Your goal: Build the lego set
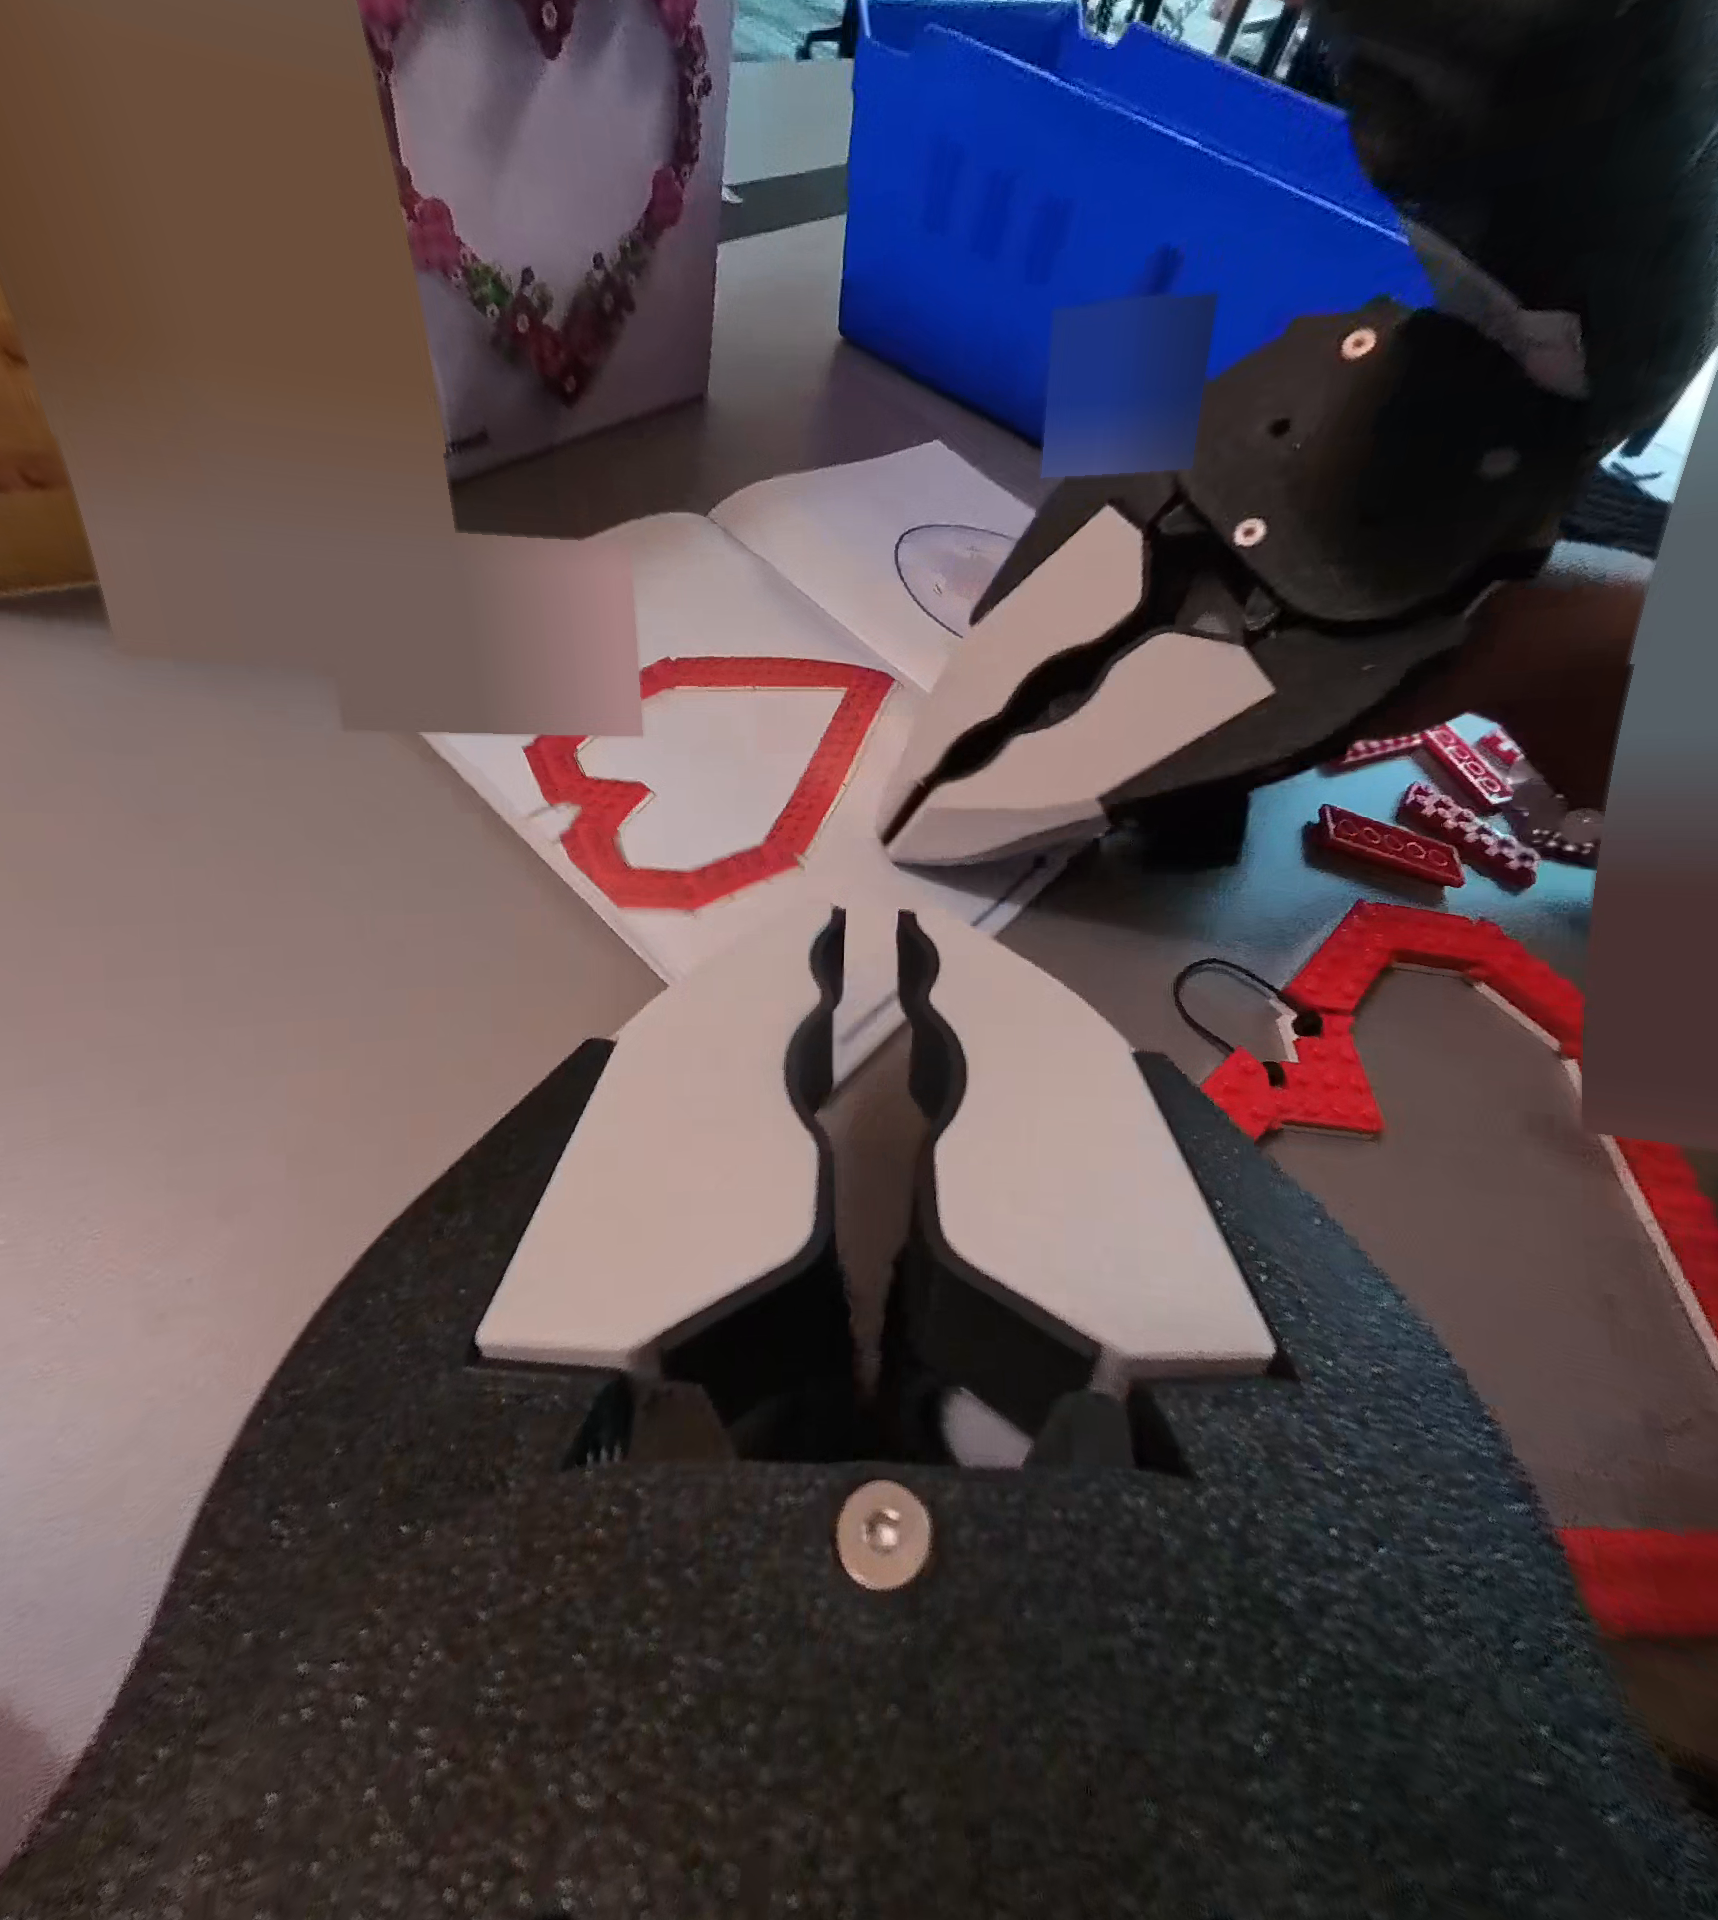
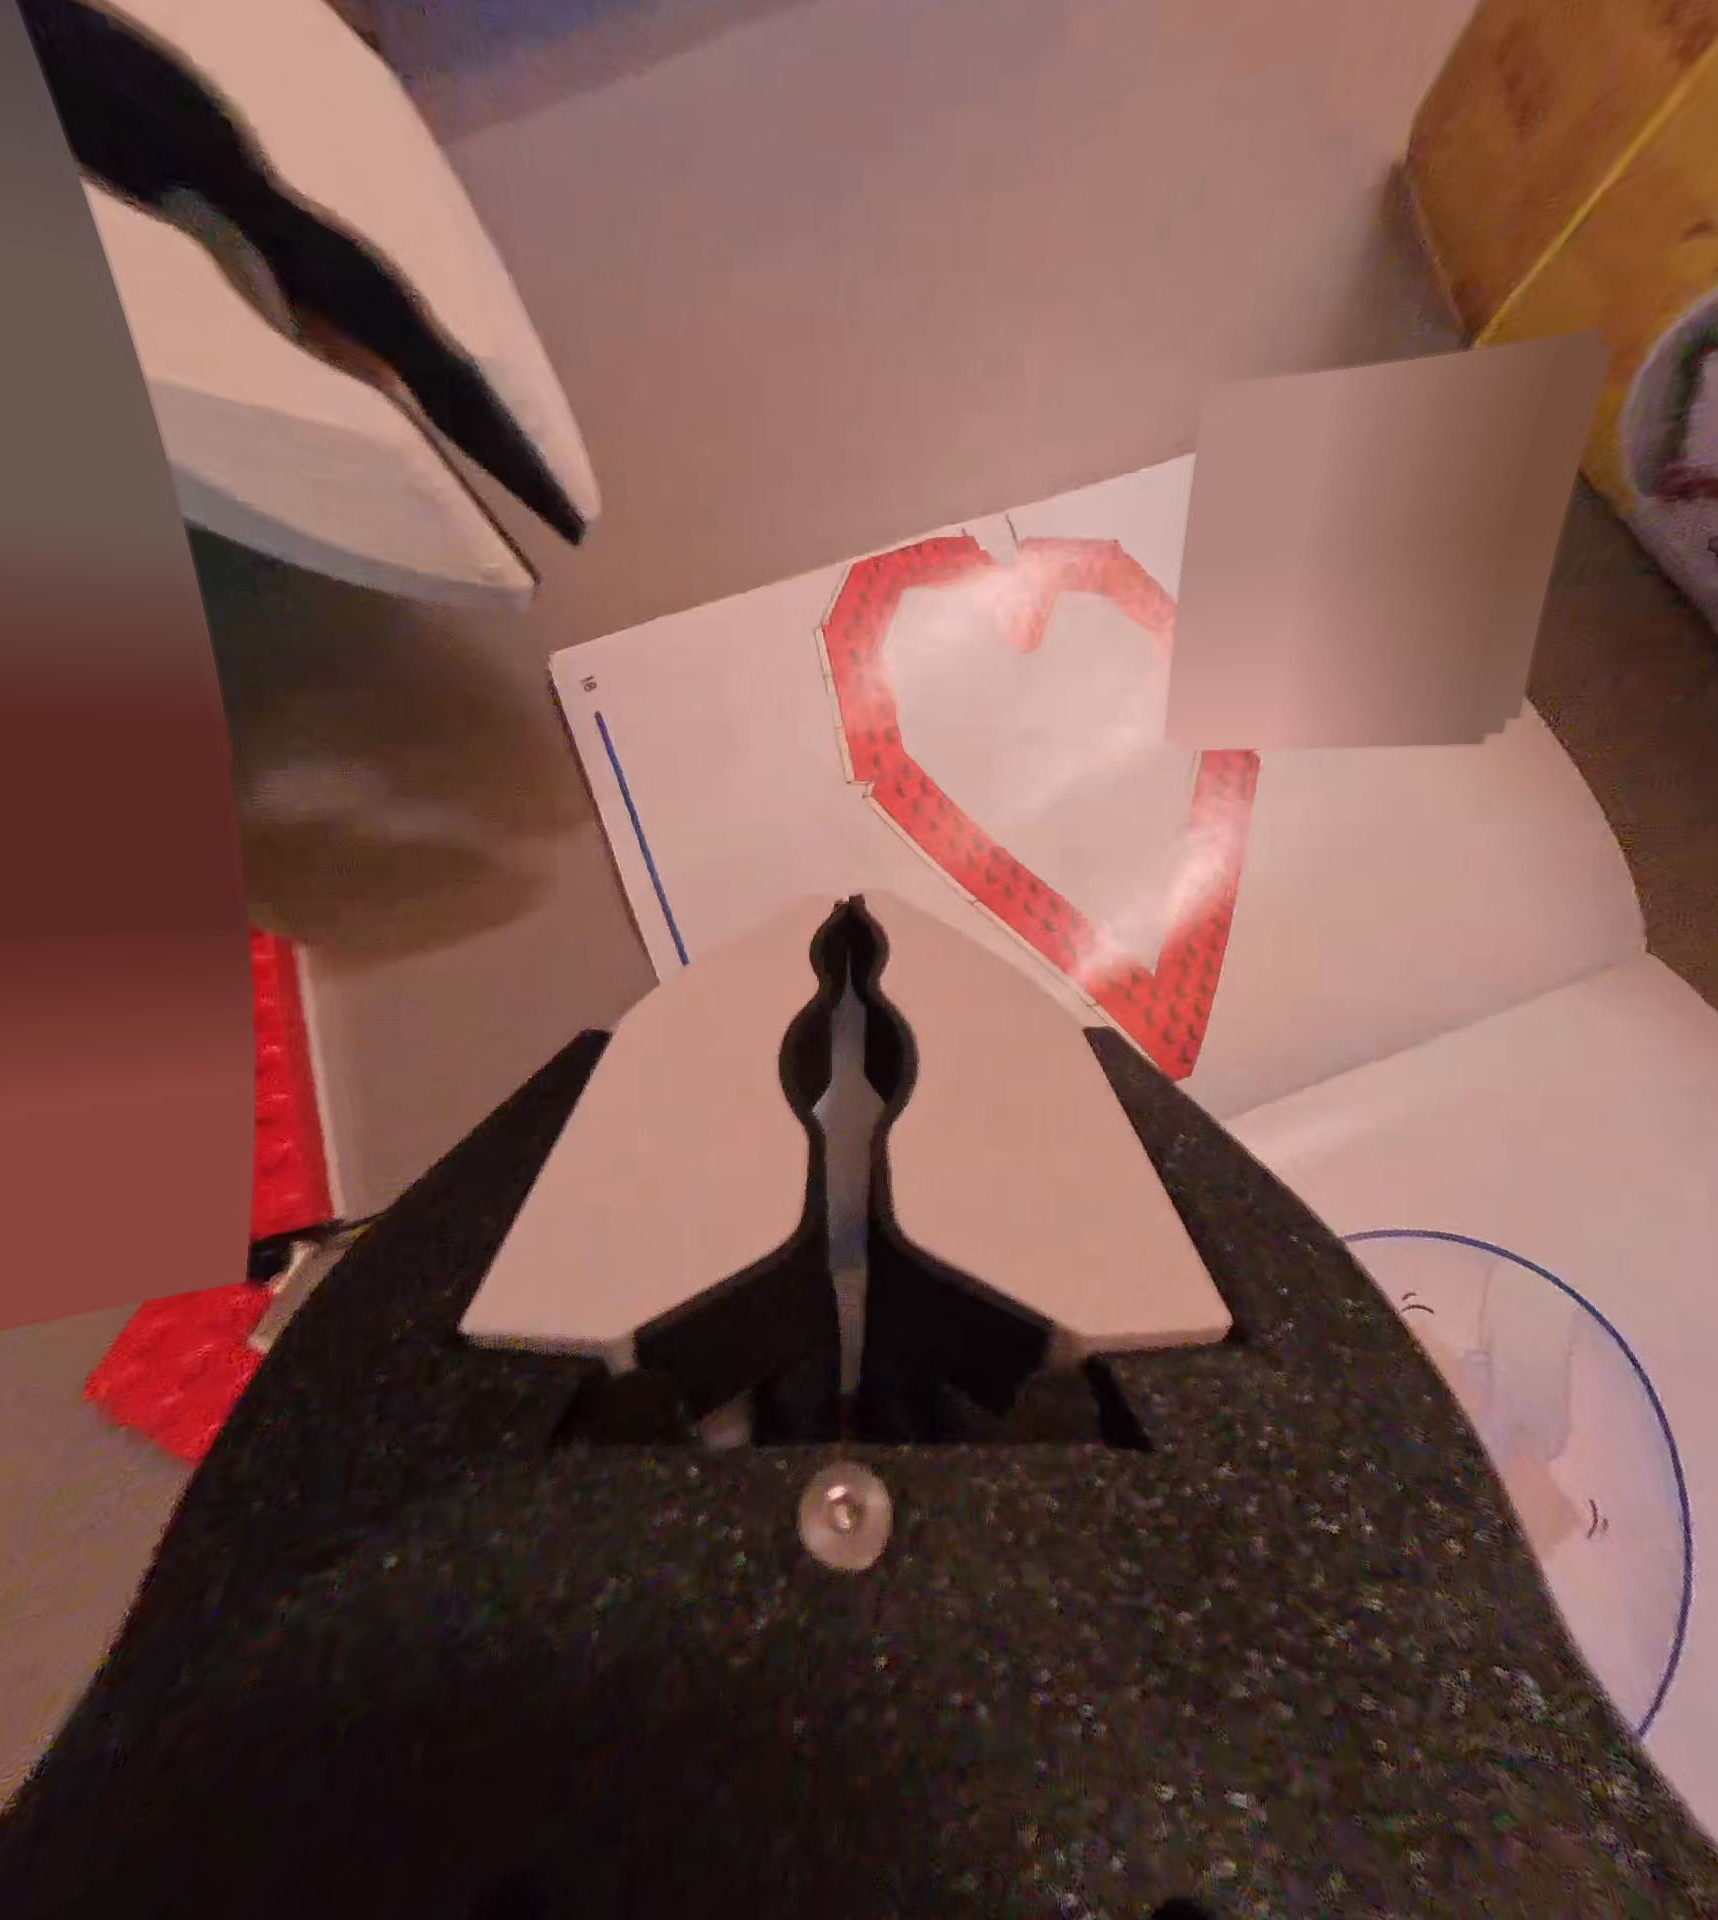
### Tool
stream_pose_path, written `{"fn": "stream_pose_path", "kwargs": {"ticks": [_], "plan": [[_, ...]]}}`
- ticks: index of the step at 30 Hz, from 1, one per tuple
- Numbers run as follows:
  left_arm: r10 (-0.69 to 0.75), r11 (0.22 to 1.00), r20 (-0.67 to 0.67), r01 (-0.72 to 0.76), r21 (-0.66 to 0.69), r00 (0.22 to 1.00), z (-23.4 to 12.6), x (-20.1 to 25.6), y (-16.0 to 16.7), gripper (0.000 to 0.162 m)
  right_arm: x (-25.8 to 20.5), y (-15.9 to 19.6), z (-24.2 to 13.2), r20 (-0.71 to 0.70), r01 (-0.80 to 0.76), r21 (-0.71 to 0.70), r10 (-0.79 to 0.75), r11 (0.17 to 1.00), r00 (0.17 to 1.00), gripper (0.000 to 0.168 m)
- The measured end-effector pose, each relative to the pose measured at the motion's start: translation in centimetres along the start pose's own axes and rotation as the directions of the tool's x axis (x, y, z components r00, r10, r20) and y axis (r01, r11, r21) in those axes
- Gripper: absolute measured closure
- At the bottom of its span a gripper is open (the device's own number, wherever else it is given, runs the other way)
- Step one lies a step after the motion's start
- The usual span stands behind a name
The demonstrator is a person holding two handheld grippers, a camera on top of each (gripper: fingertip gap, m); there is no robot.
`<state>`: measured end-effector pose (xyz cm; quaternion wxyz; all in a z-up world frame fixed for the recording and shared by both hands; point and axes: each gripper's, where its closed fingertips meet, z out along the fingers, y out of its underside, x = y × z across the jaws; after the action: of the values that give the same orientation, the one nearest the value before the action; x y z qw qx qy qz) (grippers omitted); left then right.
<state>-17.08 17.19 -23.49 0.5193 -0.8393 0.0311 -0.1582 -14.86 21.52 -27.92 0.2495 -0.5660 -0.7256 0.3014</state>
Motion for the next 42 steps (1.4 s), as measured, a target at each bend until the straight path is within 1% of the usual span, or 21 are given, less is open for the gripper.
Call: {"fn": "stream_pose_path", "kwargs": {"ticks": [1,3,5,7,12,19,24,42], "plan": [[-0.017,1.0,-0.006,0.016,-0.004,1.0,0.0,0.0,0.1,0.153,-0.5,0.1,-0.1,0.045,0.0,0.004,0.0,1.0,0.999,0.168],[-0.048,0.999,-0.015,0.047,-0.016,0.999,0.0,-0.1,0.3,0.152,-0.8,0.2,-0.2,0.1,-0.027,0.026,0.024,0.999,0.995,0.168],[-0.07,0.997,-0.015,0.07,-0.031,0.997,0.0,-0.2,0.5,0.152,-1.2,0.4,-0.5,0.154,-0.023,0.044,0.016,0.999,0.988,0.168],[-0.089,0.995,-0.024,0.087,-0.048,0.996,0.1,-0.2,0.7,0.153,-1.5,0.6,-0.7,0.182,-0.02,0.043,0.011,0.999,0.983,0.168],[-0.084,0.994,-0.041,0.081,-0.075,0.996,0.3,0.1,1.1,0.159,-1.5,0.6,-0.7,0.178,-0.011,0.048,0.003,0.999,0.984,0.168],[-0.03,0.994,-0.024,0.027,-0.108,0.999,0.6,0.4,1.5,0.162,-1.5,0.6,-0.7,0.18,-0.015,0.05,0.006,0.999,0.984,0.168],[-0.019,0.992,-0.008,0.018,-0.122,1.0,0.8,0.3,1.7,0.162,-1.5,0.6,-0.7,0.179,-0.015,0.051,0.005,0.999,0.984,0.168],[-0.027,0.991,-0.018,0.024,-0.131,0.999,0.8,0.4,1.8,0.162,-1.5,0.7,-0.7,0.181,-0.018,0.051,0.008,0.999,0.984,0.168]]}}
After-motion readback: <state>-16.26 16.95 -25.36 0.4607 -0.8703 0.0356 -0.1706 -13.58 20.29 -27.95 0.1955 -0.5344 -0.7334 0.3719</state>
